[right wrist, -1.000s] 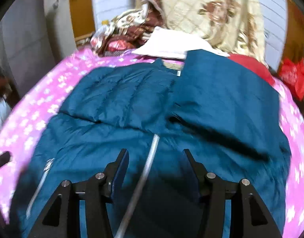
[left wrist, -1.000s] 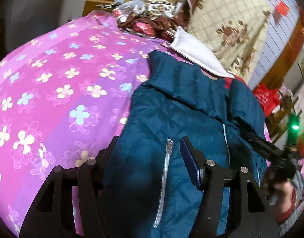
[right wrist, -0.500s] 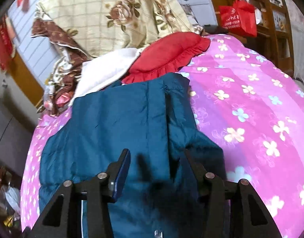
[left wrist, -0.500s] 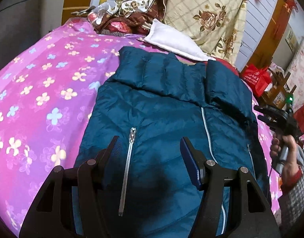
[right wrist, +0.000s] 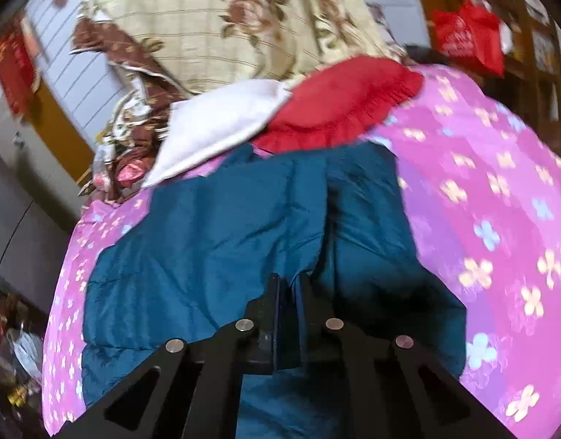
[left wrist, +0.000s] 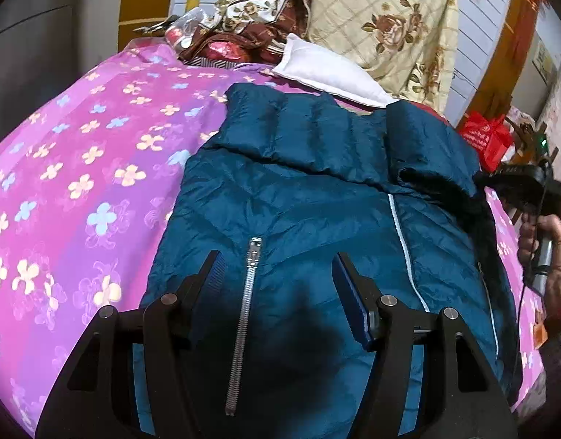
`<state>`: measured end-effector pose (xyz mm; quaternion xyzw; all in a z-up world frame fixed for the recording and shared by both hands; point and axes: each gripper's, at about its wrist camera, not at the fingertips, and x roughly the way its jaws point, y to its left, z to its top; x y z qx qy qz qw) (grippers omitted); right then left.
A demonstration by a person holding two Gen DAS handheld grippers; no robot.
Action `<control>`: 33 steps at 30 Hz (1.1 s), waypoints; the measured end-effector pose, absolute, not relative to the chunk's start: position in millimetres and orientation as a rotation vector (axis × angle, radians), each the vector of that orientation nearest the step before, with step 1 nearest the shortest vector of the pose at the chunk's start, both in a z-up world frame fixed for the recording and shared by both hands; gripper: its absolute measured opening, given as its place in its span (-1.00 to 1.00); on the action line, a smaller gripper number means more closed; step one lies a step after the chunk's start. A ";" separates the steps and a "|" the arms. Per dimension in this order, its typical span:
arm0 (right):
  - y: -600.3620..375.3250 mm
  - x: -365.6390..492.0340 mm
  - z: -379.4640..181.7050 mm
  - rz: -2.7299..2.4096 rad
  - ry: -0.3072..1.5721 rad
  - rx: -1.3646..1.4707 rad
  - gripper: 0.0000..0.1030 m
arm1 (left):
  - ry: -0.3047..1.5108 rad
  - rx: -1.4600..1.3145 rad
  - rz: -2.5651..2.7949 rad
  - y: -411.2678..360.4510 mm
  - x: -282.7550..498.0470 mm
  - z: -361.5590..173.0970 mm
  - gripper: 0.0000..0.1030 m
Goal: Fold large clothes
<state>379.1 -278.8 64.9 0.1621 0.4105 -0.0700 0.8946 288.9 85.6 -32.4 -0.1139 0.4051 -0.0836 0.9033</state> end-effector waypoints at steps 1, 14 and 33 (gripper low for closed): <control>-268.0 382.2 71.8 -0.132 0.842 0.312 -0.85 | 0.838 -0.238 -0.169 87.5 289.5 -33.4 0.18; -103.5 442.2 79.6 0.077 0.902 0.066 -0.86 | 0.790 -0.254 -0.109 120.8 293.4 -32.6 0.18; -187.7 362.6 99.8 0.026 0.784 0.292 0.29 | 0.816 -0.239 -0.180 107.9 288.1 -19.8 0.18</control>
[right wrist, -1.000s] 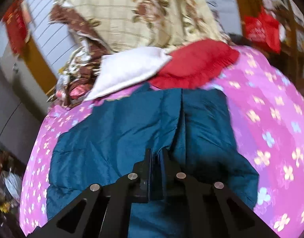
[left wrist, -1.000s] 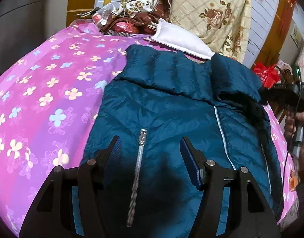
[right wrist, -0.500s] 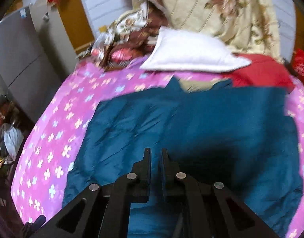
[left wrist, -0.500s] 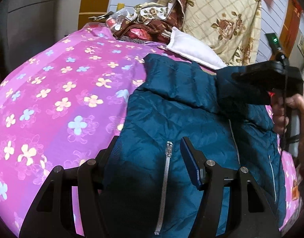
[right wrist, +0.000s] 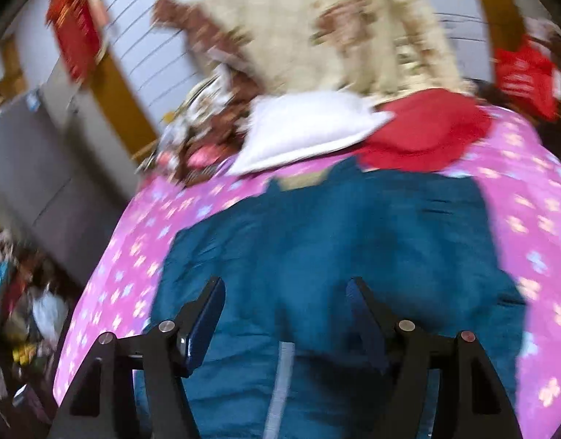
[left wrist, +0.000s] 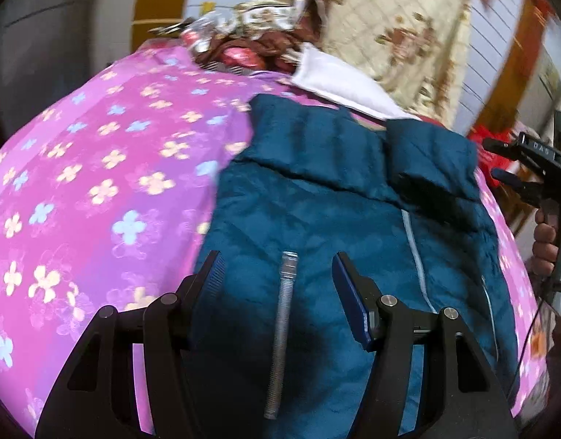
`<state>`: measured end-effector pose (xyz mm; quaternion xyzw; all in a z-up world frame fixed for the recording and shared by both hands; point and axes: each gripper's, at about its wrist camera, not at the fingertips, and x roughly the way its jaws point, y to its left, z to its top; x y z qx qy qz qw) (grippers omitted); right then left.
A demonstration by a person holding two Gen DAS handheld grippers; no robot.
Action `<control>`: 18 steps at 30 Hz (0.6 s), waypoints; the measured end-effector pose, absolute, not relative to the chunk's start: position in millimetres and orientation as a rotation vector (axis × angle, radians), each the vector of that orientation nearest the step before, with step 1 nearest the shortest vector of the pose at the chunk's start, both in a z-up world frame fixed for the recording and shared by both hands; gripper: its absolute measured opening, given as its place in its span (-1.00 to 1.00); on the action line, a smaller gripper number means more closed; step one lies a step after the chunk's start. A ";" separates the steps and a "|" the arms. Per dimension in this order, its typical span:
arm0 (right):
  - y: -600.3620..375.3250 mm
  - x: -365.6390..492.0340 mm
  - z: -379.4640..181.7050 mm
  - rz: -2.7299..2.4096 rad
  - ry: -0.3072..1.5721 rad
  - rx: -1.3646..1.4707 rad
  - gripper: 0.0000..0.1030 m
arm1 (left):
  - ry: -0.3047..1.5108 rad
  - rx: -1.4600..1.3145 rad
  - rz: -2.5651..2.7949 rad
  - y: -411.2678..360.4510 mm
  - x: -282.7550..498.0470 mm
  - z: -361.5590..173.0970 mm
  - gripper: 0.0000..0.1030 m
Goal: Fold large clothes
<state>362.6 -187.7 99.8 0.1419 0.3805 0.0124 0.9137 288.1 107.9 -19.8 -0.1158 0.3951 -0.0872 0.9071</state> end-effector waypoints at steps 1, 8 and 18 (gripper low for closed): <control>-205.9 351.8 98.0 0.008 0.766 0.326 0.29 | 0.814 -0.217 -0.204 97.6 286.9 -15.7 0.18; -291.2 310.8 68.0 -0.051 0.710 0.484 0.29 | 0.837 -0.150 -0.350 5.9 307.6 13.0 0.19; -358.0 284.3 26.4 -0.094 0.623 0.646 0.29 | 0.816 0.136 -0.388 -149.5 366.8 22.8 0.47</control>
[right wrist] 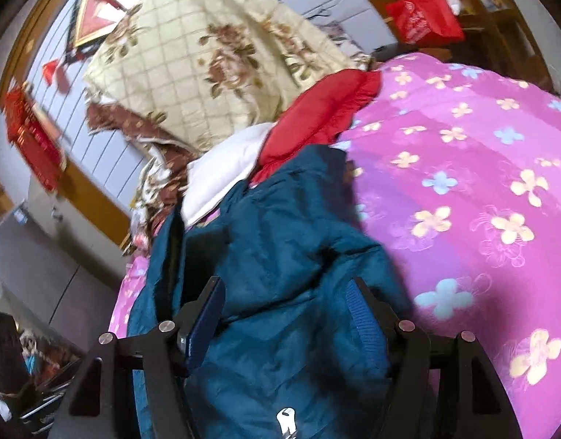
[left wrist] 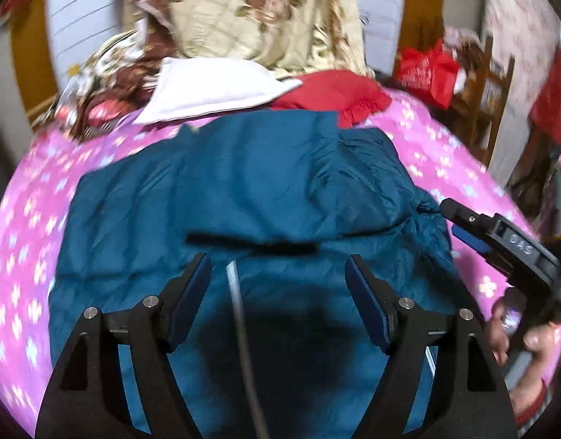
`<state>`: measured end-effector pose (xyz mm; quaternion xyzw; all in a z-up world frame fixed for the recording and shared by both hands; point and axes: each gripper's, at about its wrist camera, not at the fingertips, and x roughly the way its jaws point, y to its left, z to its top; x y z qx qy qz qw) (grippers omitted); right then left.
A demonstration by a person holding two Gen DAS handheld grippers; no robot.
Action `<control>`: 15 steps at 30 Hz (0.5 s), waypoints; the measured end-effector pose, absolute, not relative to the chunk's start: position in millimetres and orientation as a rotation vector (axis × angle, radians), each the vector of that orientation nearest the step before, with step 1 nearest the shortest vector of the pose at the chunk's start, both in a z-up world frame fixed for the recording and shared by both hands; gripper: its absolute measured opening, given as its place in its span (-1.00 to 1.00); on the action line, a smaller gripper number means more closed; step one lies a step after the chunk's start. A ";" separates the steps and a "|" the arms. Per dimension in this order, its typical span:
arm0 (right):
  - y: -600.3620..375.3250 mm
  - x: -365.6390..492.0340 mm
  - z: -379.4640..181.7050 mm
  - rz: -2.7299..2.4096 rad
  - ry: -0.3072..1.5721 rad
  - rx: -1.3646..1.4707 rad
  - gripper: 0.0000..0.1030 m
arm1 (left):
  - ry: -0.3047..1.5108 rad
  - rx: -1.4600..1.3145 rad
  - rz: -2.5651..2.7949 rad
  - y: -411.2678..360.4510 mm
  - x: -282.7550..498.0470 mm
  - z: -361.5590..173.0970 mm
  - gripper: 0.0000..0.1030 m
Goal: Fold large clothes
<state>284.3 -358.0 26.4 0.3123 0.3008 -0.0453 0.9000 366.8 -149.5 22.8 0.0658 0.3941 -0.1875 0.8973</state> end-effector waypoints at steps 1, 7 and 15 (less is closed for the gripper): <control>-361.9 285.1 22.9 -0.090 0.621 0.670 0.29 | 0.824 0.162 -0.386 -158.3 372.8 19.1 0.47; -374.2 287.0 2.4 -0.088 0.620 0.750 0.29 | 0.853 0.330 -0.306 -207.0 414.6 -15.1 0.46; -371.1 287.7 -1.2 -0.111 0.628 0.724 0.29 | 0.953 0.294 -0.297 -200.3 435.6 -34.6 -0.88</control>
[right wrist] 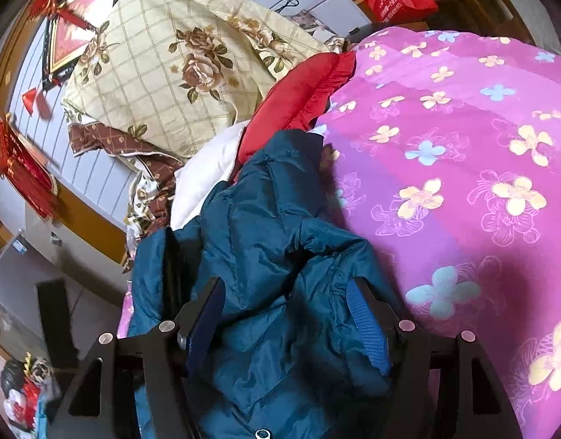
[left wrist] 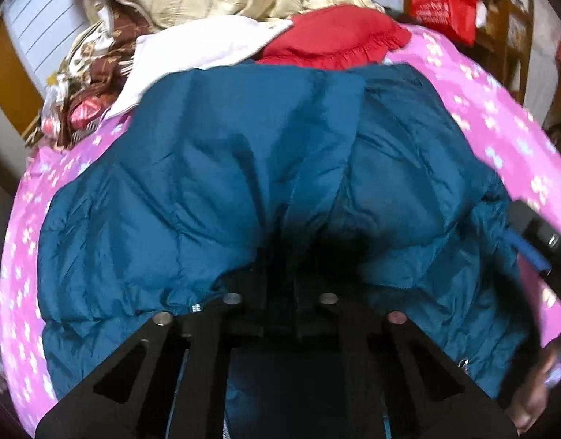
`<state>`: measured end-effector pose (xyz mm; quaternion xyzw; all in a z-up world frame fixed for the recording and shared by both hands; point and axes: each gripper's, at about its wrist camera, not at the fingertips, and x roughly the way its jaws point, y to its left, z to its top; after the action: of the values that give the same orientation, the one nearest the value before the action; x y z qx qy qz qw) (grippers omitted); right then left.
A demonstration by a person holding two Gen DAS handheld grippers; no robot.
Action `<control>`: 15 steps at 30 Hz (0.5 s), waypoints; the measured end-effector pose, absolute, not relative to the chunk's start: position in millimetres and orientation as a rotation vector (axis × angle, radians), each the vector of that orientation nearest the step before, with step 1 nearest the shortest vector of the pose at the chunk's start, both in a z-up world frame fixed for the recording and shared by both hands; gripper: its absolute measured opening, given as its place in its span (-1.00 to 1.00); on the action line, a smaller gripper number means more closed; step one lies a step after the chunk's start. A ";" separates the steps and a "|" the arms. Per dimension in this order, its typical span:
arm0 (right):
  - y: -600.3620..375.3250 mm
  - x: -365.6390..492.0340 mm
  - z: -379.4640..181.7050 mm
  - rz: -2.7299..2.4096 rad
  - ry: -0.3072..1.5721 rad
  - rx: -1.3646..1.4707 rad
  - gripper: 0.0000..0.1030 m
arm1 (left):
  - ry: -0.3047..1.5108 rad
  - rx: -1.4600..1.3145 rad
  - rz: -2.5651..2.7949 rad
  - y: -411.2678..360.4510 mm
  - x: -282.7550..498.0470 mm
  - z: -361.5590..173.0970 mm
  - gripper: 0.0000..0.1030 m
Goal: Fold large clothes
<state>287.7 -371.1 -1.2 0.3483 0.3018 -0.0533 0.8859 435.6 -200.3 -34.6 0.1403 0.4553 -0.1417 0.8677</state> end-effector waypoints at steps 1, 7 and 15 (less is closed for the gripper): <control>-370.3 287.9 -0.5 -0.113 0.627 0.719 0.29 | 0.949 0.280 -0.290 -196.1 437.2 -30.7 -0.90; -367.5 287.1 -0.5 -0.120 0.627 0.706 0.29 | 0.888 0.181 -0.211 -150.3 446.1 6.4 -0.91; -360.5 288.7 -0.8 -0.132 0.638 0.655 0.29 | 0.883 -0.011 -0.049 -46.4 473.4 26.9 -0.92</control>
<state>288.7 -360.5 -0.8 0.3159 0.3078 -0.0637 0.8952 473.4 -46.4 26.9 -0.0055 0.4273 -0.0236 0.9038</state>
